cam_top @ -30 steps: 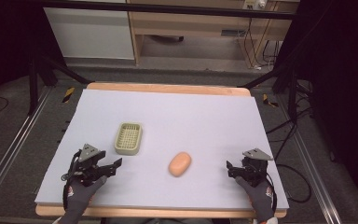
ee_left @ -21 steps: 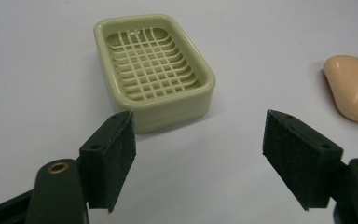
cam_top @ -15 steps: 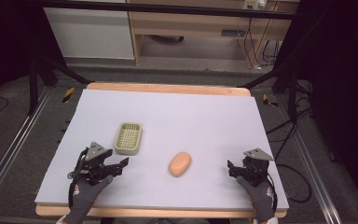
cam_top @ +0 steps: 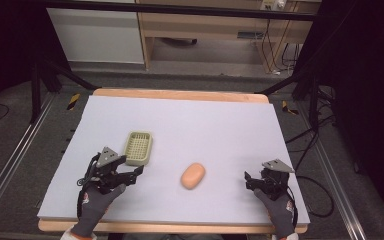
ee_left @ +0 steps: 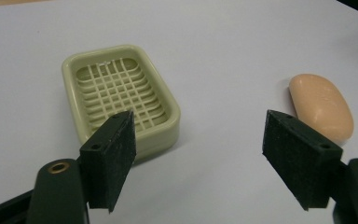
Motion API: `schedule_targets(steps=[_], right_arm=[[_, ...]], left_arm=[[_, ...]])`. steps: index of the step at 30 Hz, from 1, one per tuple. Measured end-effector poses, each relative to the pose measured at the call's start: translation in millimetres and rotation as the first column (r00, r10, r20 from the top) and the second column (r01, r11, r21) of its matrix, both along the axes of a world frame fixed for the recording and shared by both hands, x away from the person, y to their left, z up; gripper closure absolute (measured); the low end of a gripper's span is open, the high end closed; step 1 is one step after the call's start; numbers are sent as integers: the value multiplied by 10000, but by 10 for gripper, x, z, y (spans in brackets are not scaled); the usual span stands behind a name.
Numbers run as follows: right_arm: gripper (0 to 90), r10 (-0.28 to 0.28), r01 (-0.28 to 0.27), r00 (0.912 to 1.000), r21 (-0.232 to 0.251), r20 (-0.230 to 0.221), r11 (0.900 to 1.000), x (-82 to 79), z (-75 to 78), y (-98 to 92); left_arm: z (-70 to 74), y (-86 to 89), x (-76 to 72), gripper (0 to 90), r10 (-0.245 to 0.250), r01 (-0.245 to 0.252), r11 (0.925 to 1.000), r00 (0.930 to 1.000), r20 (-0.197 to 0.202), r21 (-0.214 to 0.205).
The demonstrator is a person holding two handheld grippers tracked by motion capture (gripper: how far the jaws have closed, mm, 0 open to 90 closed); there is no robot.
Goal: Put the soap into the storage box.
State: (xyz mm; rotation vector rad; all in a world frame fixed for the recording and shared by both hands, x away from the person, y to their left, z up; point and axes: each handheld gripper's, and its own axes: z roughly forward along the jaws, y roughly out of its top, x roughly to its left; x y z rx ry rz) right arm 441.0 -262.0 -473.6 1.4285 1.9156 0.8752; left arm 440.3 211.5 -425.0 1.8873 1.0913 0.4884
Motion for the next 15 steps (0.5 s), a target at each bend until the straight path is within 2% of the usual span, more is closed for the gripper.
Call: schedule_targets(steps=[15], right_arm=[[72, -10, 10, 10000, 15, -30, 10000, 0, 1, 3]], left_arm=[[121, -235, 70, 259, -396, 397, 9992, 9991, 119, -68]])
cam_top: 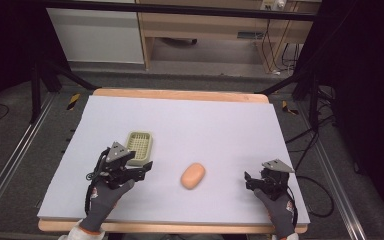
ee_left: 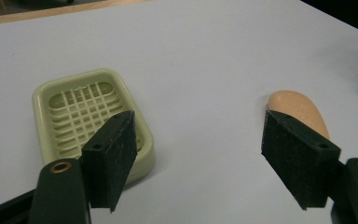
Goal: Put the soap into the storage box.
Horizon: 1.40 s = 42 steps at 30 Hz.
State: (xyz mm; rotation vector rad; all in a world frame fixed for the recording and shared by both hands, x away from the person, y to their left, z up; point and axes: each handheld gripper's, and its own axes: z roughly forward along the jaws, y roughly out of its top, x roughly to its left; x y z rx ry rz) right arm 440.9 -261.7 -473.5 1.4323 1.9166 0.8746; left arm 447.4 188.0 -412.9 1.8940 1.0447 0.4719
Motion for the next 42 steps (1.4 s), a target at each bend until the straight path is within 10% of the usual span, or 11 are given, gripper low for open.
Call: schedule_targets(steps=[42], right_arm=[[69, 51, -51, 9999, -27, -134, 10000, 9, -9, 9]], left_arm=[[-45, -760, 125, 263, -1332, 1354, 9887, 9904, -377, 647]])
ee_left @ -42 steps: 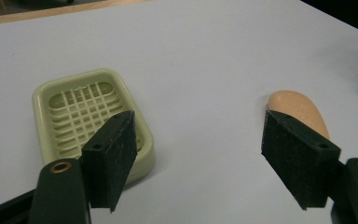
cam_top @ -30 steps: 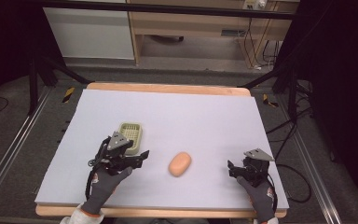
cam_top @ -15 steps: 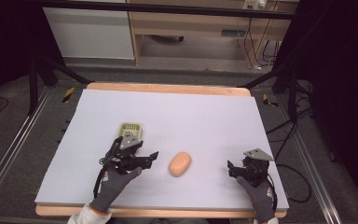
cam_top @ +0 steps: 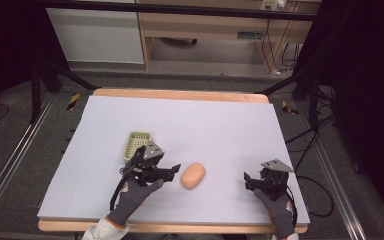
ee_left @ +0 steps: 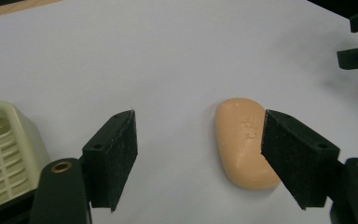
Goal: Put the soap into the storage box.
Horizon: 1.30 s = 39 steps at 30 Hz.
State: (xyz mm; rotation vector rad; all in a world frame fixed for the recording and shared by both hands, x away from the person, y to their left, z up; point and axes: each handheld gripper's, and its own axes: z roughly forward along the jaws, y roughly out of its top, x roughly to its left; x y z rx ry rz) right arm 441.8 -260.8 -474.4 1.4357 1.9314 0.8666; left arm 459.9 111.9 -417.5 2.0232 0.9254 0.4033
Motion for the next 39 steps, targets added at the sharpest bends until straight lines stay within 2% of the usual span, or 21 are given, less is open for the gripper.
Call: schedule_targets(steps=[12, 19, 39], right_arm=[[67, -41, 41, 10000, -12, -58, 10000, 2, 0, 11], [67, -17, 16, 10000, -45, -60, 10000, 5, -1, 10], [66, -38, 39, 9999, 20, -122, 10000, 3, 0, 11]], left_arm=[[-66, -211, 22, 262, -307, 313, 9987, 9994, -157, 391], [-109, -326, 43, 260, -407, 421, 9980, 9987, -298, 481], [-206, -551, 91, 244, -709, 771, 9927, 9952, -681, 928]])
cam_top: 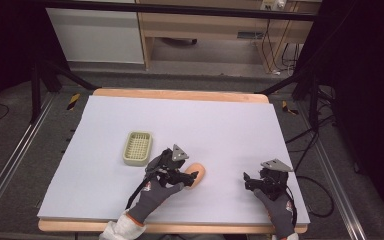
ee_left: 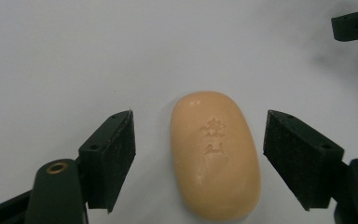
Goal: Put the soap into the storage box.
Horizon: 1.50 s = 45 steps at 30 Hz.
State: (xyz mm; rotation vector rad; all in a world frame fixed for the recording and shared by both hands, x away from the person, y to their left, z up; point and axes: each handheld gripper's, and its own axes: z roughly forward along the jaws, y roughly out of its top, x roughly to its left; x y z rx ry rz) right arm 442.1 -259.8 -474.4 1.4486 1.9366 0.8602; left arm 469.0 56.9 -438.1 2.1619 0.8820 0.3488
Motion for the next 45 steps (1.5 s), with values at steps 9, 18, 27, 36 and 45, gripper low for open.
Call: schedule_targets(steps=[9, 18, 27, 36, 45], right_arm=[[67, 79, -79, 10000, 51, -54, 10000, 11, -2, -7], [67, 101, -100, 9999, 100, -100, 9999, 13, -2, -5], [67, 105, -103, 9998, 145, -153, 9998, 15, -3, -5], [67, 102, -99, 9997, 147, -212, 9998, 19, -7, -5], [68, 120, -118, 9997, 86, -220, 9999, 22, -11, -6]], left_arm=[[-54, -85, 20, 238, -90, 92, 9998, 9999, -133, 201], [-132, -167, 42, 229, -103, 123, 9982, 9994, -334, 580], [-193, -225, 66, 225, -31, 71, 9970, 9986, -533, 766], [-275, -278, 98, 234, 63, 5, 9954, 9975, -710, 957], [-330, -300, 118, 266, 64, 38, 9944, 9954, -952, 1060]])
